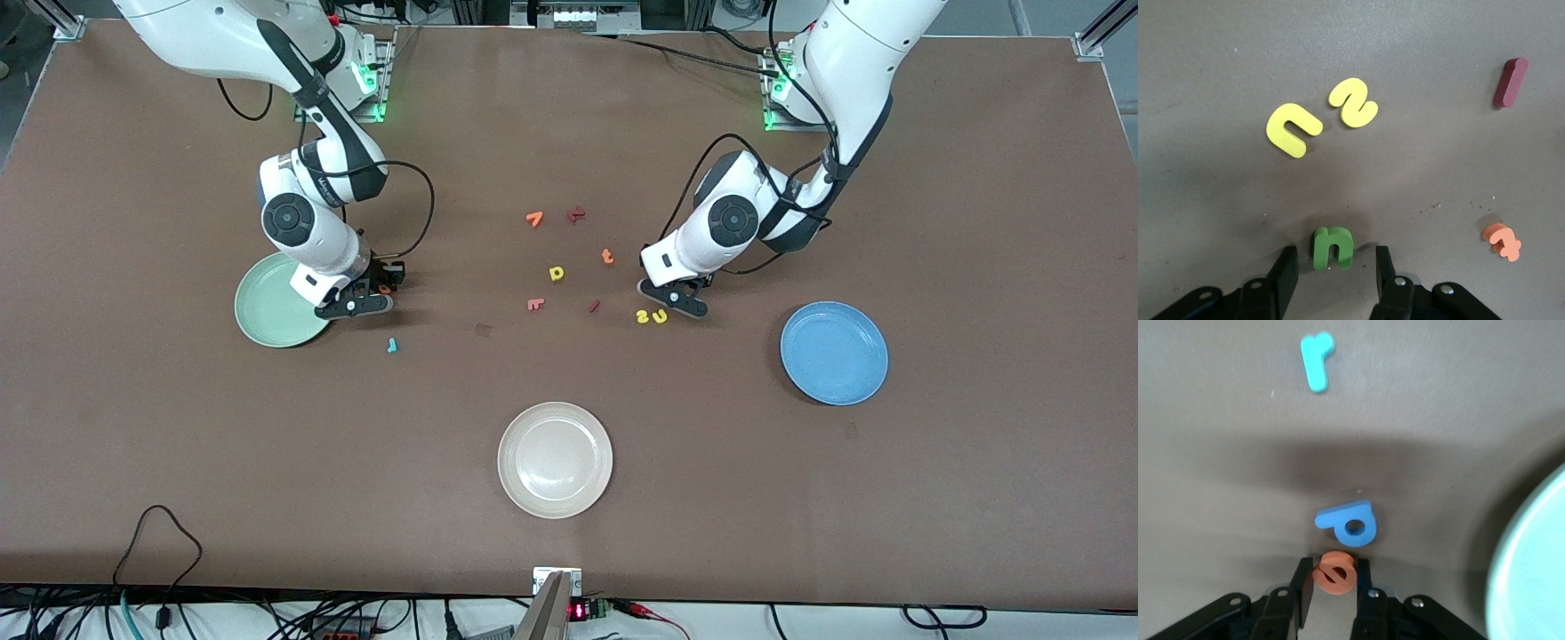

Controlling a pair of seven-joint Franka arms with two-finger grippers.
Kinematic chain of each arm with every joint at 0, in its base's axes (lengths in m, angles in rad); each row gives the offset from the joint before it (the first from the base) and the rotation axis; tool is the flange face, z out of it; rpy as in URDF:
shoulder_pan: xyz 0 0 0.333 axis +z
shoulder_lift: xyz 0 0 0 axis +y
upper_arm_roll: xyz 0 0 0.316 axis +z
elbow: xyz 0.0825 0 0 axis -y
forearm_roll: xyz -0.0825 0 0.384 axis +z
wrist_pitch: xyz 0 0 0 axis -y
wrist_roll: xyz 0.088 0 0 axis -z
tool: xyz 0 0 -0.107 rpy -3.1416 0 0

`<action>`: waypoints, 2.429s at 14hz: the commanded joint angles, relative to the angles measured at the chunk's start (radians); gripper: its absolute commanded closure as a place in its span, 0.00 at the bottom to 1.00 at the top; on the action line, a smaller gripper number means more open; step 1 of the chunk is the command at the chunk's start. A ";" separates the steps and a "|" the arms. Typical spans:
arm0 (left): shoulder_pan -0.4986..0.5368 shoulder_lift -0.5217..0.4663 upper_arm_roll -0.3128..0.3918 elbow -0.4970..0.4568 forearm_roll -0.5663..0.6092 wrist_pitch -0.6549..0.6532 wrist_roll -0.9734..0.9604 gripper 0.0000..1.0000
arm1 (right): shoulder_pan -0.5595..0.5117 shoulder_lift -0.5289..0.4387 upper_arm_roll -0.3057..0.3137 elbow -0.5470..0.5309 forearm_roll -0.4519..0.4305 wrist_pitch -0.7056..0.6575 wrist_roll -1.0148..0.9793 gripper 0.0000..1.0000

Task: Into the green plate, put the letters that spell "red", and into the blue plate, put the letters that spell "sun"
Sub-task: 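Place the e on the green plate while the left gripper places the n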

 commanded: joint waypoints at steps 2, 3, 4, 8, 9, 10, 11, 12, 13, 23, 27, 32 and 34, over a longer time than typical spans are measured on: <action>-0.010 0.022 0.004 0.004 0.008 0.011 -0.008 0.67 | -0.066 -0.132 0.003 0.063 -0.008 -0.204 -0.092 0.91; -0.011 0.024 0.004 0.004 0.011 0.011 -0.006 0.73 | -0.100 -0.150 0.004 0.098 -0.007 -0.264 -0.145 0.91; -0.016 0.024 0.004 0.004 0.026 0.011 -0.006 0.76 | -0.144 -0.163 0.003 0.113 -0.005 -0.295 -0.204 0.91; -0.020 0.001 0.010 0.013 0.040 -0.033 -0.003 0.78 | -0.315 -0.123 0.001 0.109 -0.002 -0.287 -0.386 0.91; -0.019 -0.039 0.013 0.025 0.040 -0.089 -0.002 0.79 | -0.339 -0.094 0.001 0.107 -0.002 -0.277 -0.398 0.91; -0.011 -0.076 0.027 0.057 0.040 -0.172 -0.002 0.79 | -0.343 -0.074 0.001 0.104 -0.002 -0.260 -0.400 0.91; 0.015 -0.099 0.039 0.117 0.041 -0.299 0.001 0.79 | -0.344 -0.063 0.001 0.103 -0.002 -0.249 -0.400 0.91; 0.047 -0.102 0.039 0.196 0.055 -0.444 0.008 0.79 | -0.344 -0.054 0.001 0.103 -0.001 -0.245 -0.398 0.91; 0.081 -0.101 0.039 0.267 0.104 -0.563 0.021 0.78 | -0.343 -0.046 0.001 0.104 -0.001 -0.237 -0.397 0.91; 0.372 0.069 0.040 0.404 0.285 -0.620 0.218 0.76 | -0.321 -0.003 0.001 0.109 -0.005 -0.202 -0.401 0.00; 0.412 0.128 0.039 0.404 0.285 -0.546 0.287 0.40 | -0.275 -0.116 0.012 0.101 -0.002 -0.215 -0.380 0.00; 0.411 0.099 -0.004 0.480 0.266 -0.659 0.284 0.00 | -0.260 -0.160 0.147 0.106 0.002 -0.203 -0.227 0.00; 0.406 0.100 -0.073 0.583 0.237 -0.787 0.275 0.00 | -0.241 -0.150 0.151 0.106 0.002 -0.198 -0.219 0.00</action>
